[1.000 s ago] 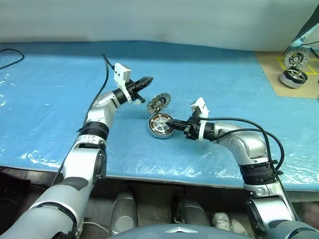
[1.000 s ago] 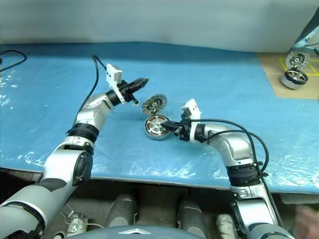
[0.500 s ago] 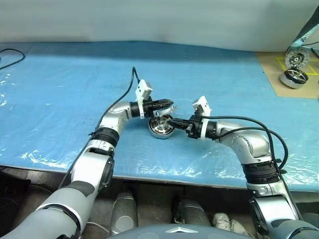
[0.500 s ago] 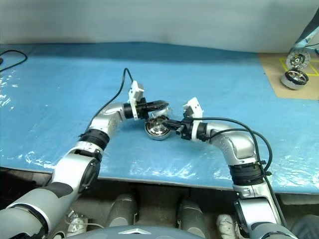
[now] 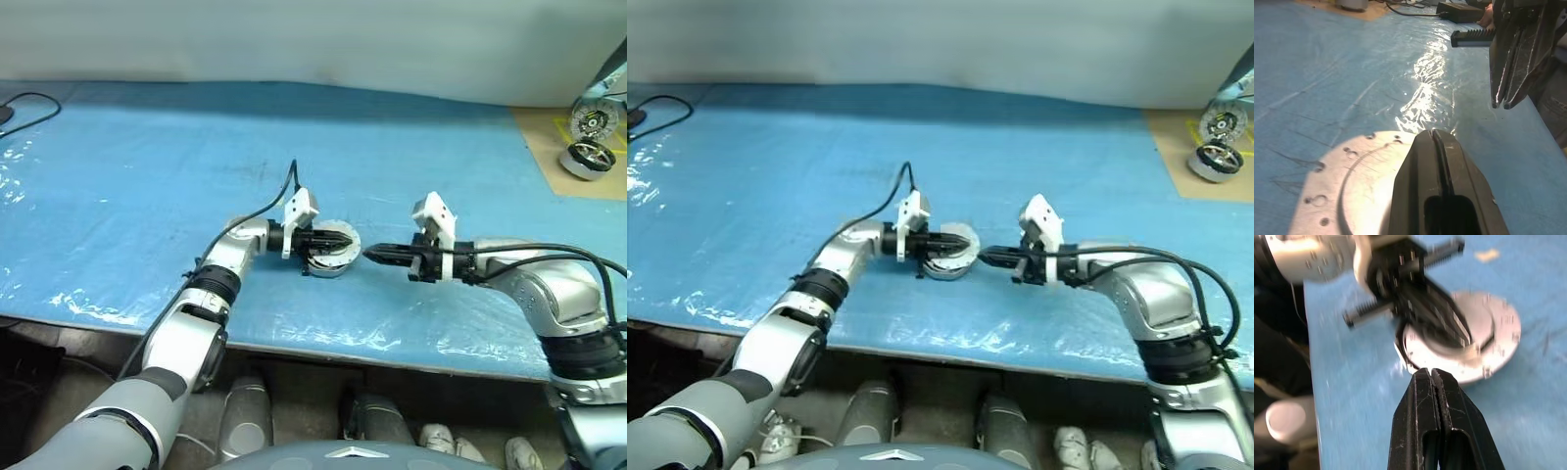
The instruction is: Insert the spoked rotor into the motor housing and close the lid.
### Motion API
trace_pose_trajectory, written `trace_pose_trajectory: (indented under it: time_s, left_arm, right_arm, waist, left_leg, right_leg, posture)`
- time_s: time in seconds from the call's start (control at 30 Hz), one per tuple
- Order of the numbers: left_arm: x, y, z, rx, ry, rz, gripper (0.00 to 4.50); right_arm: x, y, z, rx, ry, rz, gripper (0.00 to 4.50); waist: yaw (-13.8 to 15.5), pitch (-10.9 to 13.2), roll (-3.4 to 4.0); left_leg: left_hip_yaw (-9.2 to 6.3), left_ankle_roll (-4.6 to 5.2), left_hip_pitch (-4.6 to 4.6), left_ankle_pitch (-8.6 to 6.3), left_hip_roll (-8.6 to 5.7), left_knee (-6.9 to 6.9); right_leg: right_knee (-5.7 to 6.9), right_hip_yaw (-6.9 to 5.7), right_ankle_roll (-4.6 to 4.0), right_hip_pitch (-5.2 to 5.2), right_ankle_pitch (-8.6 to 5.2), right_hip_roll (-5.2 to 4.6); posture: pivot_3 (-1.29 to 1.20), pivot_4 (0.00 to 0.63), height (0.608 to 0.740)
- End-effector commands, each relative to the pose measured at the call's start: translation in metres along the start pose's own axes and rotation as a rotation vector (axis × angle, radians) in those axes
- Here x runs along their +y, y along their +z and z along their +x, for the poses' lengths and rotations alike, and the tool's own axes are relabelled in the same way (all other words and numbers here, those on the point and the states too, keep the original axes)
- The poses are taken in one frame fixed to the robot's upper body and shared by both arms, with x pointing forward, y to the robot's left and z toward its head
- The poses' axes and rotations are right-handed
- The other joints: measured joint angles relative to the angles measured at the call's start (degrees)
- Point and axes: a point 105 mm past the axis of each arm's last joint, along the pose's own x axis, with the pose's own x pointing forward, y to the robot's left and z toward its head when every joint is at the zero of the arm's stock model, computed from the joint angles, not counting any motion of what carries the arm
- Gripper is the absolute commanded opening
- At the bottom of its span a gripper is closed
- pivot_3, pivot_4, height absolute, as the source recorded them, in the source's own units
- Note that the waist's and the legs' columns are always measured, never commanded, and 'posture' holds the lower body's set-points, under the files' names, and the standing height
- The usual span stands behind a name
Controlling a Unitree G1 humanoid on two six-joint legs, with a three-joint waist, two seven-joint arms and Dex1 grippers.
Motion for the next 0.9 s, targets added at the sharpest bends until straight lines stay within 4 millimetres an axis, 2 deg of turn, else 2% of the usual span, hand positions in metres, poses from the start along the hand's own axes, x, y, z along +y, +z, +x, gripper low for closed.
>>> trace_pose_trajectory:
  time_s: [0.03,0.2,0.27,0.4,0.5,0.57,0.73,0.87,0.9]
  left_arm:
    - [-0.002,0.003,0.002,0.003,-0.012,0.029,0.06]
    - [-0.005,0.002,0.001,0.008,-0.027,0.044,0.06]
    - [-0.005,0.015,-0.006,-0.039,-0.03,0.062,0.06]
    - [-0.013,0.061,-0.03,-0.19,-0.063,0.037,0.06]
    - [-0.024,0.079,-0.055,-0.229,-0.058,0.001,0.0]
    - [-0.033,0.083,-0.072,-0.245,-0.043,-0.046,0.0]
    - [-0.052,0.05,-0.104,-0.117,0.044,-0.108,0.0]
    - [-0.057,0.03,-0.11,-0.07,0.147,-0.08,0.0]
    - [-0.057,0.027,-0.11,-0.064,0.17,-0.061,0.0]
  right_arm:
    - [-0.004,0.022,-0.006,-0.08,-0.027,-0.056,0.0]
    - [-0.023,0.046,-0.005,-0.194,-0.125,-0.06,0.0]
    - [-0.022,0.049,0.003,-0.196,-0.129,-0.079,0.0]
    - [-0.012,0.054,0.016,-0.214,-0.084,-0.088,0.0]
    - [-0.007,0.055,0.025,-0.214,-0.062,-0.102,0.6]
    - [-0.008,0.054,0.032,-0.206,-0.059,-0.111,1.29]
    - [-0.005,0.052,0.049,-0.178,-0.028,-0.155,3.12]
    - [-0.009,0.047,0.062,-0.148,-0.022,-0.181,4.47]
    - [-0.012,0.047,0.065,-0.144,-0.027,-0.184,4.47]
  waist:
    - [-0.1,0.0,0.14]
    - [-0.2,0.0,0.17]
    - [-0.2,0.0,0.18]
    - [-0.2,0.0,0.21]
    - [-0.4,0.0,0.25]
    - [-0.8,0.0,0.29]
    - [-1.8,0.0,0.33]
    - [-1.8,0.0,0.33]
    - [-1.8,0.0,0.33]
  left_leg:
    - [0.01,0.0,0.03,0.0,0.0,0.0]
    - [0.02,0.06,0.1,0.03,0.01,0.03]
    - [0.02,0.09,0.1,0.05,0.02,0.02]
    - [0.03,0.24,-0.13,0.15,0.04,-0.01]
    - [0.05,0.24,-0.28,0.15,0.03,0.0]
    - [0.07,0.23,-0.26,0.14,0.03,-0.01]
    - [0.09,0.12,-0.26,0.08,0.03,-0.02]
    - [0.09,0.06,-0.27,0.04,0.03,0.01]
    - [0.09,0.06,-0.27,0.04,0.03,0.03]
  right_leg:
    - [0.0,0.02,0.0,0.01,0.0,-0.01]
    - [0.06,0.07,-0.03,0.03,0.0,-0.01]
    - [0.06,0.07,-0.04,0.03,0.0,-0.02]
    - [0.08,0.04,-0.05,-0.19,0.0,0.0]
    - [0.12,0.04,-0.07,-0.39,0.0,0.01]
    - [0.1,0.05,-0.08,-0.39,-0.01,0.02]
    - [0.06,0.05,-0.1,-0.38,-0.03,0.01]
    - [0.06,0.04,-0.1,-0.37,-0.03,0.02]
    - [0.08,0.02,-0.1,-0.35,-0.03,0.02]
  posture:
    - [0.0,0.15,0.74]
    - [0.0,0.15,0.74]
    - [0.0,0.15,0.74]
    - [0.0,0.15,0.74]
    - [0.0,0.15,0.74]
    - [0.0,0.15,0.74]
    - [0.0,0.15,0.74]
    - [0.0,0.15,0.74]
    - [0.0,0.15,0.74]
